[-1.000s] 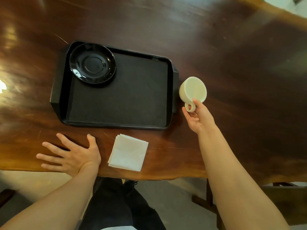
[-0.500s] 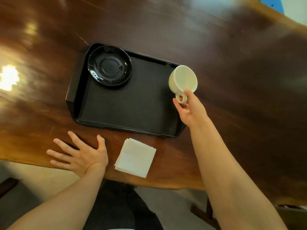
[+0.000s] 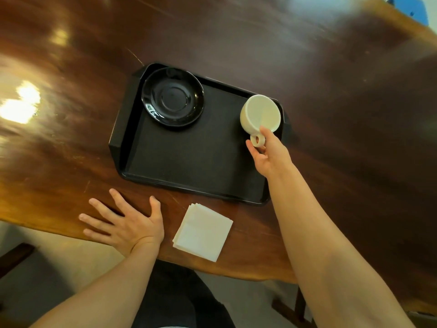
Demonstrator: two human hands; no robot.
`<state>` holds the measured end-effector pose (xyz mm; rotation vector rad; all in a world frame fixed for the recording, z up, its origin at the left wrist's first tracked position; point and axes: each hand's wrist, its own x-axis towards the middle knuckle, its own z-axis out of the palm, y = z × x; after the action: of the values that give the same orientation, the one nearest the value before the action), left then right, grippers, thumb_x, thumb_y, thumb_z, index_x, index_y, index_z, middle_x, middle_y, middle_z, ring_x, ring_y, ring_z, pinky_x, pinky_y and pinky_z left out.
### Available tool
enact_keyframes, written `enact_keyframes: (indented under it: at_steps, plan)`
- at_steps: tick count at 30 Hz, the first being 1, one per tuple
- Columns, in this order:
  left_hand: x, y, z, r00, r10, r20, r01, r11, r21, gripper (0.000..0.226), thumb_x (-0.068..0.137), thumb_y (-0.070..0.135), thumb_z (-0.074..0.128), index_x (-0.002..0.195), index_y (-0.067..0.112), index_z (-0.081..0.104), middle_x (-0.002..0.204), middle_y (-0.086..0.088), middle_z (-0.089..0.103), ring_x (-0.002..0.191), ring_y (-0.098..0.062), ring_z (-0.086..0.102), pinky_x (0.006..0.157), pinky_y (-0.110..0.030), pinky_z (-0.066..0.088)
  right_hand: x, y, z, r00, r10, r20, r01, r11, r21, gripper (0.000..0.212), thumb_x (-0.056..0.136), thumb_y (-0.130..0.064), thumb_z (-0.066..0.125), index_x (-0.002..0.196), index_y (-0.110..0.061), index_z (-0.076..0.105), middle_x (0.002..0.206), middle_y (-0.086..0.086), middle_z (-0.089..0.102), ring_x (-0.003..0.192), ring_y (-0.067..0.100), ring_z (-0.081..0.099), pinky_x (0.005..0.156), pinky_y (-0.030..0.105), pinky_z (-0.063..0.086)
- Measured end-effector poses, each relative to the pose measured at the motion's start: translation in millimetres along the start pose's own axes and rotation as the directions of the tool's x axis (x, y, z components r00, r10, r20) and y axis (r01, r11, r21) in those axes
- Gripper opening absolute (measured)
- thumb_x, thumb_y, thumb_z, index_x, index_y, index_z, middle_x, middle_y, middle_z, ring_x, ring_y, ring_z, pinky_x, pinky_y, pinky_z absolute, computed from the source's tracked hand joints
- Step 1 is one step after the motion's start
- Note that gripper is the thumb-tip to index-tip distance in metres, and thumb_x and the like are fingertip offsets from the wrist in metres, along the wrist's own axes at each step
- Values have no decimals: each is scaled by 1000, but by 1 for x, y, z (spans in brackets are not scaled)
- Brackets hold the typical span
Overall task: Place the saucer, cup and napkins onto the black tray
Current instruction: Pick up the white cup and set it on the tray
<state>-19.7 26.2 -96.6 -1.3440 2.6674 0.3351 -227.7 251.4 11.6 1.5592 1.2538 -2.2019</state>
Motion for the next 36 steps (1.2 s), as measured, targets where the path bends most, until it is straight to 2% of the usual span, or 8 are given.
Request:
enact_keyframes:
  at_steps: [5, 8, 10, 18, 22, 24, 29, 36]
  plan:
    - [0, -1, 0, 1000, 1, 10, -1, 1000, 2, 94, 88, 70, 42, 163, 19, 20, 172, -20, 7, 157, -51, 2, 123, -66, 2, 0, 2, 8, 999, -32, -6, 32, 999, -14, 49, 87, -9, 77, 130, -7, 54, 130, 16, 59, 116, 31, 63, 97, 48, 56]
    - [0, -1, -1, 1000, 1, 14, -1, 1000, -8, 94, 86, 71, 39, 163, 19, 21, 172, -20, 7, 157, -51, 2, 123, -66, 1, 0, 5, 11, 999, -48, 6, 48, 997, -66, 23, 87, -13, 77, 101, -8, 59, 122, 15, 61, 109, 29, 64, 97, 47, 57]
    - [0, -1, -1, 1000, 1, 14, -1, 1000, -10, 94, 86, 70, 39, 163, 19, 21, 172, -20, 7, 157, -51, 2, 123, -66, 1, -1, 8, 14, 998, -58, 3, 58, 992, -115, 20, 88, -16, 76, 91, -12, 57, 115, 12, 61, 100, 26, 65, 96, 45, 57]
    - [-1, -1, -1, 1000, 7, 17, -6, 1000, -15, 93, 87, 70, 40, 163, 19, 20, 172, -20, 6, 157, -51, 1, 123, -67, 2, -2, 16, 15, 998, -67, -7, 63, 961, -268, 27, 91, -23, 73, 109, -11, 56, 106, 8, 62, 95, 25, 66, 93, 43, 59]
    - [-1, -1, -1, 1000, 4, 20, -4, 1000, -10, 93, 87, 71, 39, 163, 19, 19, 172, -19, 6, 157, -51, 1, 123, -67, 2, -4, 13, 11, 995, -95, 22, 97, 938, -332, 37, 91, -27, 72, 119, -8, 58, 117, 11, 63, 94, 23, 67, 95, 43, 58]
    - [-1, -1, -2, 1000, 6, 22, -6, 1000, -12, 93, 88, 71, 38, 163, 19, 19, 172, -19, 6, 157, -51, 1, 123, -67, 2, -8, 13, 6, 994, -108, 29, 111, 923, -369, 31, 91, -28, 73, 111, -9, 59, 123, 12, 64, 93, 23, 67, 100, 46, 55]
    - [-1, -1, 0, 1000, 4, 19, -4, 1000, -5, 92, 90, 70, 44, 163, 20, 18, 172, -19, 6, 157, -51, 2, 123, -67, 2, -29, 19, -14, 976, -219, 15, 195, 832, -519, 18, 92, -30, 72, 79, -22, 61, 104, 4, 69, 98, 21, 71, 103, 42, 53]
    - [0, -1, 1, 1000, -4, 14, 4, 1000, -1, 92, 91, 70, 47, 163, 21, 18, 173, -19, 6, 157, -51, 2, 124, -66, 3, -66, 66, -64, 927, -318, 199, 361, 612, -704, 17, 95, -29, 66, 106, -16, 71, 93, 0, 75, 84, 14, 75, 85, 34, 63]
